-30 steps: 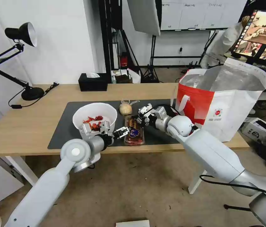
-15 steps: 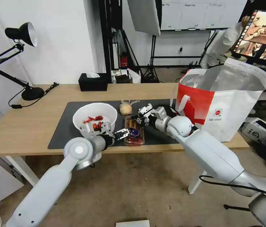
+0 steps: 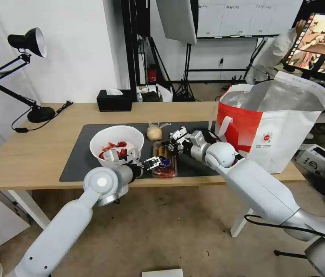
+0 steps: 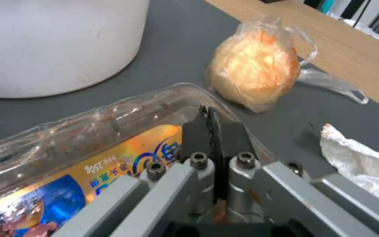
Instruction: Pick up the trash from the table and place it into the takeout bag.
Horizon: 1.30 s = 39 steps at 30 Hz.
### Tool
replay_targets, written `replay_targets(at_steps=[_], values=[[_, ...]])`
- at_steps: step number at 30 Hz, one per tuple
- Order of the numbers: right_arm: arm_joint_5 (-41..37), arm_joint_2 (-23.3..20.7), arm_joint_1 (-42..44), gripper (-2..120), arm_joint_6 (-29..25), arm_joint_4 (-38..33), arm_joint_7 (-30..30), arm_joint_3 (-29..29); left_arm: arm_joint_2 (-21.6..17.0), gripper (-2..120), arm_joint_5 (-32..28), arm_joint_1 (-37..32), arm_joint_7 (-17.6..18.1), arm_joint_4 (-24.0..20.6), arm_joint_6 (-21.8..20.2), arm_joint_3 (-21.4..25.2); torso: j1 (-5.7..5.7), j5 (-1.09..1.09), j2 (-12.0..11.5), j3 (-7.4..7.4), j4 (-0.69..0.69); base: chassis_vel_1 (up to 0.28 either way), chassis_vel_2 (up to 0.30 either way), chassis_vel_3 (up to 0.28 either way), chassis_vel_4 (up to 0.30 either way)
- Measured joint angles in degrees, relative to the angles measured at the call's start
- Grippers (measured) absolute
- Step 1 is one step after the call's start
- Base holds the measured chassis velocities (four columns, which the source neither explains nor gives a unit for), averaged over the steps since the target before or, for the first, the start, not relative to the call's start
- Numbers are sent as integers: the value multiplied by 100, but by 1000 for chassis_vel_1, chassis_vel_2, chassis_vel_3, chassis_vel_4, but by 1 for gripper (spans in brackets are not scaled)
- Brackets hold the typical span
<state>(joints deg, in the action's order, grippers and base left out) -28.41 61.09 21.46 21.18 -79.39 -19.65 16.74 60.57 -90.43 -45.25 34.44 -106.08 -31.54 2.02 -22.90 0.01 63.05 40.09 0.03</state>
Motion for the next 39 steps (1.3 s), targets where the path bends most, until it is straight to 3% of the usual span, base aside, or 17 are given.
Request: replay_targets(at_steps=[12,18,21,35,39], values=[[2,-12,37,0,-2,-48,4,-23,6,30,0,-40,9,25,95,-53,-2,-3,-2,2,-8,0,0,0,0],[-2,-50,66,0,-1,-90,9,-78,32,6,29,-89,-16,8,137,-56,-2,-3,-2,2,-5,0,0,0,0],[-8,-74,75,0,-1,-110,10,-82,33,1,30,-83,-27,5,154,-58,-2,-2,-2,2,-4,0,0,0,0],[-114,-123,117,0,-26,-239,38,-151,-25,1,23,53,-13,-30,270,-135,-3,-1,-3,3,-2,0,0,0,0],[-273,-177,187,0,-113,-443,417,-252,-30,1,15,101,-7,-58,315,-151,-3,-1,-3,3,-3,0,0,0,0]])
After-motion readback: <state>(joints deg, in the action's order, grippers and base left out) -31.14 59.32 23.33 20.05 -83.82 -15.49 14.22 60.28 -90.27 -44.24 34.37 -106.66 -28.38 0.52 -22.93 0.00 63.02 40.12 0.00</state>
